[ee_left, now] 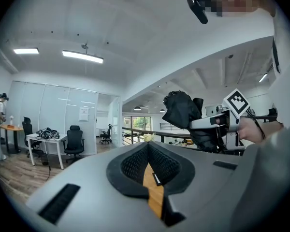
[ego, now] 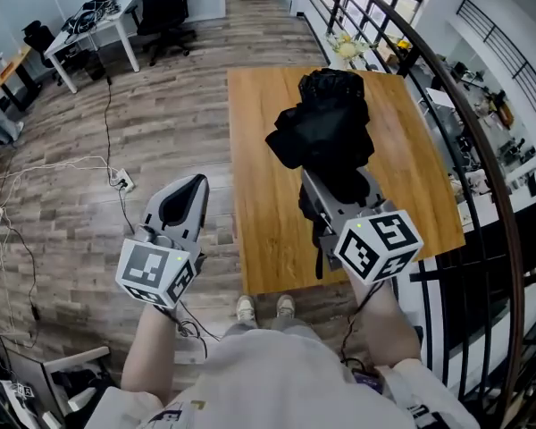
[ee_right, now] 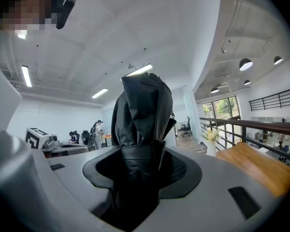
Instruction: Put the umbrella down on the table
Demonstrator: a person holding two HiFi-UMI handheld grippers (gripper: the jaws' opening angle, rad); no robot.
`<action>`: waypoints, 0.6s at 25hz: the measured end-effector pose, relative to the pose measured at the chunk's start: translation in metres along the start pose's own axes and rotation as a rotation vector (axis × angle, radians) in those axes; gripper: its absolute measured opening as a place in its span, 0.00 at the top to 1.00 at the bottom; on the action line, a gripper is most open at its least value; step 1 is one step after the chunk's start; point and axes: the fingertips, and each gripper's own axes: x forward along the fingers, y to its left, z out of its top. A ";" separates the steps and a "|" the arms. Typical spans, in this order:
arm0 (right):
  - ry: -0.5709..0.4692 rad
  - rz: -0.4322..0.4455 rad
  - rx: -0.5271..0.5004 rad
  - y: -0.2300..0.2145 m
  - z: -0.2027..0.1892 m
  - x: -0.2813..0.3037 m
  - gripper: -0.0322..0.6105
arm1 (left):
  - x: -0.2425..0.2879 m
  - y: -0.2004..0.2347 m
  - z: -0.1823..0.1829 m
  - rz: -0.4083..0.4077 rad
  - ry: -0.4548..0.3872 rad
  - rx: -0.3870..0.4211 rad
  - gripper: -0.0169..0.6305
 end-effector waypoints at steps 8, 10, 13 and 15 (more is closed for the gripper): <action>0.044 0.003 0.078 -0.025 -0.007 0.069 0.57 | 0.039 0.050 -0.007 0.064 -0.027 -0.040 0.95; 0.072 -0.007 0.078 -0.035 -0.017 0.085 0.57 | 0.049 0.060 -0.019 0.075 -0.007 -0.075 0.95; 0.130 -0.003 0.084 -0.044 -0.042 0.110 0.57 | 0.062 0.068 -0.039 0.072 0.024 -0.110 0.95; 0.172 -0.009 0.082 -0.051 -0.065 0.124 0.57 | 0.071 0.070 -0.055 0.067 0.042 -0.122 0.95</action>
